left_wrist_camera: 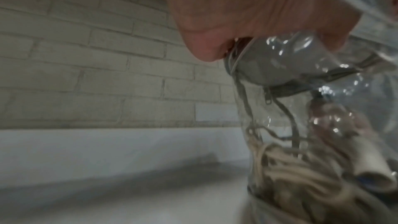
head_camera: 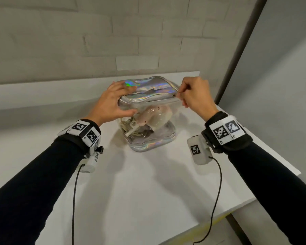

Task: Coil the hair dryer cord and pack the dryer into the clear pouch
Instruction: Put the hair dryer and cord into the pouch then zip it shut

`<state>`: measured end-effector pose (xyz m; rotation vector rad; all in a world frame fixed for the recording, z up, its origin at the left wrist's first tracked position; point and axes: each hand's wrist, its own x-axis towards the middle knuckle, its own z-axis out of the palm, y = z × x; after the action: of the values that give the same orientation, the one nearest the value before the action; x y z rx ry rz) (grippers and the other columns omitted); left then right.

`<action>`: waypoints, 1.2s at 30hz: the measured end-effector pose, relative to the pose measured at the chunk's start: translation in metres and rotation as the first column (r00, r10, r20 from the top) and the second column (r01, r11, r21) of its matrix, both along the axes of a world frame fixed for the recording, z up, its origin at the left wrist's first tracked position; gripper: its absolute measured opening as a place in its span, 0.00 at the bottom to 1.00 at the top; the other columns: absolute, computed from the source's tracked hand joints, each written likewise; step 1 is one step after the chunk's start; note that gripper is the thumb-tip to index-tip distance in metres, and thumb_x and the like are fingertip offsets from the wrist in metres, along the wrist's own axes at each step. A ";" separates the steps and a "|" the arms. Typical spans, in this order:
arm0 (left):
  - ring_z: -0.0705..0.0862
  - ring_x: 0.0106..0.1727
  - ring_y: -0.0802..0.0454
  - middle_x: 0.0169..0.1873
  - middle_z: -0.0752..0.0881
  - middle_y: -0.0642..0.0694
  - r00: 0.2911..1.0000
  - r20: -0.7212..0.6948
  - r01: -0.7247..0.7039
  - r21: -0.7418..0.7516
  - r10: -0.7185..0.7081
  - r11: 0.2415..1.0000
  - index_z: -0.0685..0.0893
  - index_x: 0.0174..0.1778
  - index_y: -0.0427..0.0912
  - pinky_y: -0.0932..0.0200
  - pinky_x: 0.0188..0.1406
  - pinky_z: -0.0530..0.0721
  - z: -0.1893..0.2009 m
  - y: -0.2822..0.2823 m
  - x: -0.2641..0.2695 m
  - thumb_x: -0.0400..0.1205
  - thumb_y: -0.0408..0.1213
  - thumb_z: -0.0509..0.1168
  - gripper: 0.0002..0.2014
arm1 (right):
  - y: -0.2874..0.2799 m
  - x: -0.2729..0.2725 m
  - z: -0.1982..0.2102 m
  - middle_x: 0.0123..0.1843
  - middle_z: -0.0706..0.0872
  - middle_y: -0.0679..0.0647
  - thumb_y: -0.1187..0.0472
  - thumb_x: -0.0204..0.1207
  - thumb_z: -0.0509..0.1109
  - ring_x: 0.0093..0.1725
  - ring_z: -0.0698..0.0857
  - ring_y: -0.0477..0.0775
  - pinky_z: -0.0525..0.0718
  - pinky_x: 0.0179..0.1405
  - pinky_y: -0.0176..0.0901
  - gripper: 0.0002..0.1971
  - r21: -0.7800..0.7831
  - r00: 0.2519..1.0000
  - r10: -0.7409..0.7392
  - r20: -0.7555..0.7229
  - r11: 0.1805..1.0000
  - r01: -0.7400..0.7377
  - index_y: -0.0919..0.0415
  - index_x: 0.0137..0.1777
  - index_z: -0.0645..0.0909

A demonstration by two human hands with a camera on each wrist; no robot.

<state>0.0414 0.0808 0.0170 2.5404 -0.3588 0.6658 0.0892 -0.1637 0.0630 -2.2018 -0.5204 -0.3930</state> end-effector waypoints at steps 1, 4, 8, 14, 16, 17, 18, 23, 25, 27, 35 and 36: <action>0.70 0.75 0.44 0.68 0.80 0.40 0.999 -0.040 -0.022 0.031 0.023 0.999 0.76 0.70 0.46 0.43 0.77 0.61 0.006 -0.002 -0.001 0.59 0.66 0.64 0.44 | -0.002 0.002 -0.002 0.17 0.77 0.45 0.78 0.62 0.62 0.14 0.77 0.44 0.81 0.23 0.41 0.18 0.002 1.000 0.014 -0.002 1.000 -0.014 0.53 0.22 0.72; 0.67 0.76 0.40 0.74 0.73 0.39 0.958 -0.183 -0.159 0.303 0.221 0.940 0.60 0.77 0.57 0.38 0.77 0.55 0.029 -0.022 0.003 0.56 0.75 0.63 0.53 | -0.003 0.001 -0.009 0.21 0.80 0.48 0.77 0.67 0.66 0.15 0.80 0.40 0.81 0.20 0.31 0.18 0.009 0.992 0.122 -0.019 0.993 -0.122 0.54 0.26 0.74; 0.61 0.77 0.30 0.78 0.64 0.38 0.924 -0.225 -0.153 0.523 0.309 0.839 0.56 0.76 0.67 0.26 0.75 0.52 0.036 -0.056 0.014 0.71 0.68 0.57 0.37 | -0.012 0.012 -0.013 0.22 0.81 0.52 0.74 0.70 0.71 0.18 0.83 0.41 0.83 0.21 0.31 0.09 0.146 0.983 0.171 -0.073 0.976 -0.159 0.63 0.32 0.79; 0.64 0.74 0.33 0.73 0.69 0.42 0.918 -0.278 -0.082 0.564 0.283 0.821 0.59 0.77 0.65 0.17 0.67 0.55 0.030 -0.060 0.011 0.81 0.58 0.47 0.25 | -0.035 0.059 -0.015 0.22 0.81 0.49 0.75 0.70 0.70 0.17 0.81 0.39 0.84 0.21 0.31 0.15 0.266 0.994 0.068 -0.081 0.963 -0.044 0.57 0.28 0.77; 0.64 0.74 0.33 0.72 0.69 0.43 0.918 -0.286 -0.078 0.549 0.275 0.832 0.59 0.76 0.65 0.17 0.66 0.58 0.030 -0.060 0.008 0.81 0.58 0.47 0.25 | -0.033 0.083 -0.012 0.24 0.82 0.50 0.75 0.70 0.70 0.18 0.82 0.39 0.84 0.22 0.30 0.14 0.250 0.987 0.108 -0.115 0.965 -0.077 0.58 0.29 0.78; 0.64 0.73 0.33 0.72 0.69 0.43 0.919 -0.283 -0.079 0.549 0.274 0.832 0.58 0.76 0.65 0.18 0.65 0.59 0.031 -0.059 0.007 0.81 0.58 0.46 0.25 | -0.030 0.095 -0.011 0.23 0.84 0.48 0.76 0.70 0.69 0.18 0.82 0.39 0.84 0.22 0.30 0.14 0.240 0.983 0.133 -0.130 0.966 -0.099 0.59 0.29 0.78; 0.65 0.72 0.33 0.72 0.69 0.43 0.922 -0.276 -0.080 0.552 0.273 0.830 0.58 0.76 0.66 0.19 0.65 0.61 0.031 -0.059 0.006 0.82 0.57 0.46 0.25 | -0.025 0.106 -0.009 0.21 0.85 0.46 0.76 0.69 0.69 0.18 0.82 0.39 0.84 0.23 0.29 0.14 0.222 0.977 0.157 -0.143 0.967 -0.123 0.59 0.29 0.79; 0.67 0.69 0.34 0.70 0.69 0.43 0.938 -0.243 -0.066 0.577 0.248 0.814 0.55 0.76 0.69 0.25 0.63 0.66 0.027 -0.057 0.005 0.82 0.56 0.45 0.24 | 0.014 0.149 0.005 0.19 0.85 0.40 0.77 0.68 0.68 0.20 0.82 0.36 0.82 0.23 0.26 0.14 0.033 0.940 0.275 -0.202 0.961 -0.274 0.58 0.30 0.80; 0.66 0.70 0.34 0.72 0.67 0.43 0.937 -0.241 -0.063 0.591 0.251 0.804 0.55 0.76 0.68 0.25 0.63 0.66 0.027 -0.057 0.004 0.82 0.55 0.46 0.24 | 0.030 0.161 0.011 0.22 0.86 0.44 0.77 0.69 0.67 0.21 0.83 0.36 0.82 0.24 0.26 0.13 -0.075 0.926 0.307 -0.220 0.941 -0.330 0.59 0.31 0.81; 0.65 0.71 0.34 0.73 0.66 0.43 0.939 -0.236 -0.059 0.606 0.250 0.793 0.56 0.76 0.67 0.26 0.63 0.66 0.027 -0.057 0.002 0.82 0.53 0.46 0.23 | 0.044 0.166 0.016 0.30 0.84 0.53 0.75 0.69 0.67 0.24 0.83 0.37 0.83 0.25 0.26 0.06 -0.179 0.919 0.320 -0.230 0.914 -0.364 0.67 0.37 0.84; 0.64 0.72 0.34 0.72 0.67 0.43 0.940 -0.244 -0.031 0.631 0.236 0.775 0.59 0.75 0.66 0.29 0.63 0.68 0.031 -0.054 -0.001 0.83 0.52 0.48 0.23 | 0.053 0.160 0.010 0.43 0.85 0.63 0.68 0.72 0.66 0.38 0.82 0.57 0.79 0.20 0.28 0.07 -0.387 0.955 0.250 -0.162 0.874 -0.295 0.68 0.46 0.85; 0.64 0.72 0.34 0.72 0.67 0.43 0.941 -0.243 -0.033 0.630 0.236 0.776 0.59 0.75 0.66 0.30 0.63 0.68 0.032 -0.054 -0.001 0.83 0.52 0.48 0.23 | 0.052 0.159 0.008 0.46 0.86 0.65 0.68 0.73 0.66 0.38 0.83 0.57 0.78 0.22 0.30 0.08 -0.405 0.958 0.244 -0.149 0.869 -0.284 0.68 0.47 0.85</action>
<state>0.0405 0.0264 0.0487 3.2710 -0.3182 0.1852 0.2478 -0.1121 0.0709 -2.4992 -0.9150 -0.0255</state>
